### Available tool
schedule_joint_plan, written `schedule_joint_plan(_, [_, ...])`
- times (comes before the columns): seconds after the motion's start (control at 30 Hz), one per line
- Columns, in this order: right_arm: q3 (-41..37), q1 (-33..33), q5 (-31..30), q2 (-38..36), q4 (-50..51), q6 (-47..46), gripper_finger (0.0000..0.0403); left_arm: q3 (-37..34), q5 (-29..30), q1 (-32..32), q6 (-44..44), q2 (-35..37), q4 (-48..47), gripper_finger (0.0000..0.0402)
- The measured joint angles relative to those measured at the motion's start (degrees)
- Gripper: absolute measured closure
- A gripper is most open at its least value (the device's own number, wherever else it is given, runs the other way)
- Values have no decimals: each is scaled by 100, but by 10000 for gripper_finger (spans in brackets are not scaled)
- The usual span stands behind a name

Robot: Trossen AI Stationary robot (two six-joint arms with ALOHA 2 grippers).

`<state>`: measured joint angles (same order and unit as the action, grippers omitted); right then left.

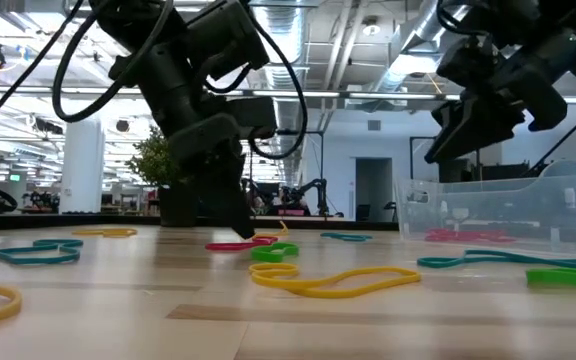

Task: Pick and place items into bin
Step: Put the red rubber band into the transparent bin

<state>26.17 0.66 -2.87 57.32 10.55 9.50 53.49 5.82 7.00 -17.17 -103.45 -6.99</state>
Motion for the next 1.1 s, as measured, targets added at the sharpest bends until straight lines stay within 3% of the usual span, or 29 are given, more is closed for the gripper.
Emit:
schedule_joint_plan(0.37, [0,-1,-2,0,-380,15,290,46,467,24,-3,-457,-37,313])
schedule_joint_plan(0.57, [2,-1,-2,0,-483,17,290,22,500,-6,267,-457,133,386])
schedule_joint_plan(0.77, [2,-12,0,0,-670,11,290,13,389,-63,-6,-352,419,400])
schedule_joint_plan(0.87, [4,-70,0,0,-724,14,290,171,422,-71,114,-174,217,401])
schedule_joint_plan(1.1, [4,-248,-6,8,-1365,433,290,1264,835,-101,1032,274,-434,401])
